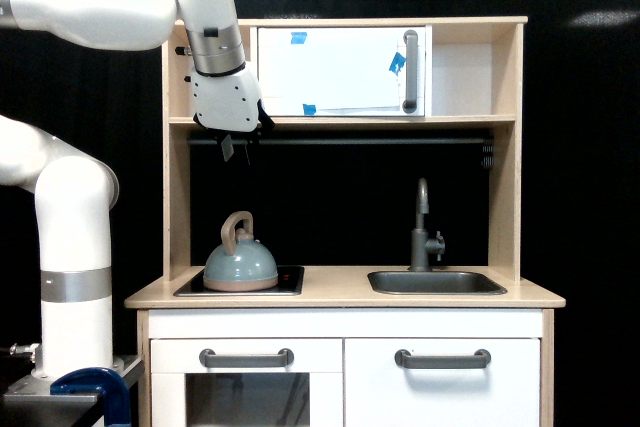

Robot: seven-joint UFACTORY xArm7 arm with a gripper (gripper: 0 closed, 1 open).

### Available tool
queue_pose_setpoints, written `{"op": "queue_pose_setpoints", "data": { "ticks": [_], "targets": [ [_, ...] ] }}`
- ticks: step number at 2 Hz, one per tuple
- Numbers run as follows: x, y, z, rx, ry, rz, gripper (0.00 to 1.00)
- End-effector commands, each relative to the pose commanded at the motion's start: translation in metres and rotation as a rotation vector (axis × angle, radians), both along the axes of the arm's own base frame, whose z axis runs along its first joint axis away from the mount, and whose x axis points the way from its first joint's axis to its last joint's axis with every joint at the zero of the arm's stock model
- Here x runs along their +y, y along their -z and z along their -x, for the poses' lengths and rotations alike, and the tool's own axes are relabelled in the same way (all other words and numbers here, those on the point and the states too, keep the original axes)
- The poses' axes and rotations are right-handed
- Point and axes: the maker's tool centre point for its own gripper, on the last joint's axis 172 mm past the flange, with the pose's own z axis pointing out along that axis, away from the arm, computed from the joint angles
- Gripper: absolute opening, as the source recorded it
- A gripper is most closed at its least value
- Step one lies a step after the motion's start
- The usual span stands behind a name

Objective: Place the teapot on the stove

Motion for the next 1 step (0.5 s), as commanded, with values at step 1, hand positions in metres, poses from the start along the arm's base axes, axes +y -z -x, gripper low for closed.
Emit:
{"op": "queue_pose_setpoints", "data": {
  "ticks": [1],
  "targets": [
    [0.003, 0.002, -0.005, 0.0, 0.0, 0.0, 1.0]
  ]
}}
